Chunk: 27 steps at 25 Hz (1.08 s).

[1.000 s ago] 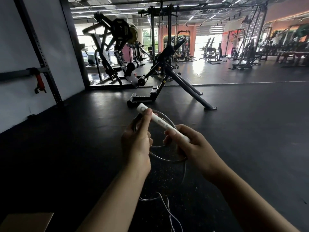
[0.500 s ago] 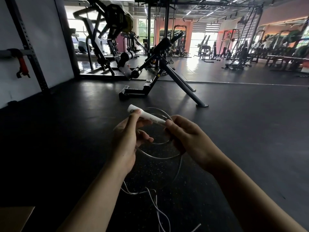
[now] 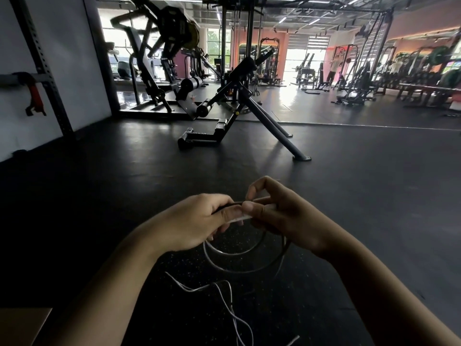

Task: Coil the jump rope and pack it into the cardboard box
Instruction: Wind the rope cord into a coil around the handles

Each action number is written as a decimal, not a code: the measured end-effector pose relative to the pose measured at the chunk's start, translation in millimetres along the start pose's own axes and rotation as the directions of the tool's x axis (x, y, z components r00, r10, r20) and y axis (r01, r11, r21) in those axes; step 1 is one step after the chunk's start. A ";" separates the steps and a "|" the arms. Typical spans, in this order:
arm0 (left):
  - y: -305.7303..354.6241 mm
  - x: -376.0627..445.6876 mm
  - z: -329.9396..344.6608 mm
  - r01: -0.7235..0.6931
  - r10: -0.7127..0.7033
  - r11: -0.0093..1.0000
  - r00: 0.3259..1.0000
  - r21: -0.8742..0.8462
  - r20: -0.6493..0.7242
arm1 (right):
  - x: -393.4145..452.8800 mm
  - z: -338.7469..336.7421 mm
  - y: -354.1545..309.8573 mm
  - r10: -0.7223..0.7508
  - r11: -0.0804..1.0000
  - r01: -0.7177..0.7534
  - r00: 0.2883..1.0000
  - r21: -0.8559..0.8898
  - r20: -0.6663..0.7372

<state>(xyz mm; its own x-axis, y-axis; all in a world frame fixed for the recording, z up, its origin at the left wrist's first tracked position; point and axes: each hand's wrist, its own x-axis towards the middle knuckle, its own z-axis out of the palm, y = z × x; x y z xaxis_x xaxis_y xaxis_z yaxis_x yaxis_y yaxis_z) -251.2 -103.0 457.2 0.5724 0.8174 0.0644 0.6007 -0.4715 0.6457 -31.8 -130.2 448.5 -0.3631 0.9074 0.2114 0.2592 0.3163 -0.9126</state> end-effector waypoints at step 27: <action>7.9 37.6 52.7 -0.293 -0.198 0.378 0.901 -0.878 -0.386 | 13.6 58.7 15.0 -0.043 0.924 0.226 0.864 0.310 -0.502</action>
<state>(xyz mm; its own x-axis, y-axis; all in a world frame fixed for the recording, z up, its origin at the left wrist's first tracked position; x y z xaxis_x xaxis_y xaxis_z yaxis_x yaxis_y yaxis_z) -195.5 -93.4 424.6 0.1814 0.9577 0.2235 -0.4310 -0.1268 0.8934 -85.4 -129.4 417.1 0.1240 0.9093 0.3972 -0.1197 0.4111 -0.9037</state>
